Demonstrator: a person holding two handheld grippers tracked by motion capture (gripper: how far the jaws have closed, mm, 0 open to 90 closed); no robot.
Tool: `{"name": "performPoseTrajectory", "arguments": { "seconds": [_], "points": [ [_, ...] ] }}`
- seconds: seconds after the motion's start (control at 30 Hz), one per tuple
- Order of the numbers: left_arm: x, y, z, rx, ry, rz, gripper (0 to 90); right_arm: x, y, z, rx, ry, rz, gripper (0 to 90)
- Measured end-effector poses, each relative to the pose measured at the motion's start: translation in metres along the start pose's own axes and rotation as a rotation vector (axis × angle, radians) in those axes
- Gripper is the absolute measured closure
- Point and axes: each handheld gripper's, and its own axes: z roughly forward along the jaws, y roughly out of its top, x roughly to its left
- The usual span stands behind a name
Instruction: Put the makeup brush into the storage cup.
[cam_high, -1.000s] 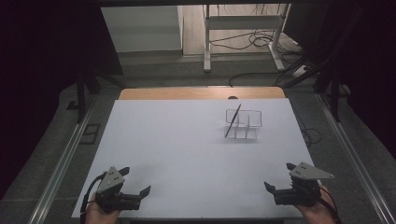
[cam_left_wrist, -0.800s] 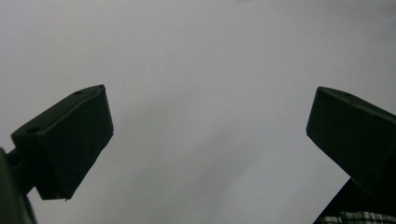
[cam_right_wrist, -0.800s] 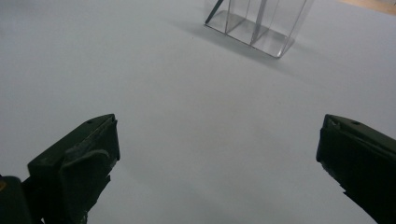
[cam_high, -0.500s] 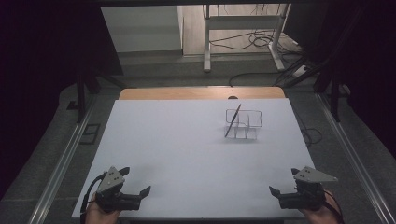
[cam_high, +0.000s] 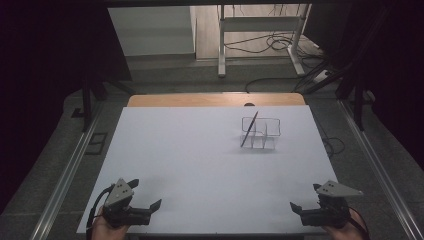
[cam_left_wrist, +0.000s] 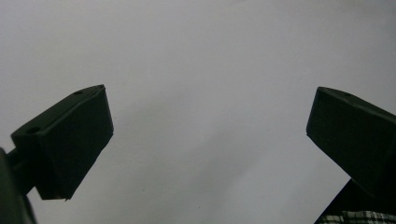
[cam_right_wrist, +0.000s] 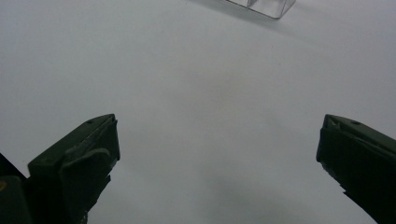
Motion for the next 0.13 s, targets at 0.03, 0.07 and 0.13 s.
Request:
{"name": "performPoseTrajectory", "arguments": {
  "seconds": [0.03,0.07,0.13],
  "points": [
    [-0.0001,0.0001,0.0001,0.001,0.000,0.000,1.2,0.0000,0.0000,0.0000,0.000,0.000,0.000,0.0],
    [-0.0001,0.0003,0.0002,0.001,0.001,0.000,1.2,0.0001,0.0000,0.0002,0.002,-0.001,-0.001,0.0],
    [-0.0003,0.0009,0.0006,-0.001,0.001,0.001,1.2,-0.0001,-0.0002,0.0005,0.007,0.000,-0.005,0.0]
  ]
}}
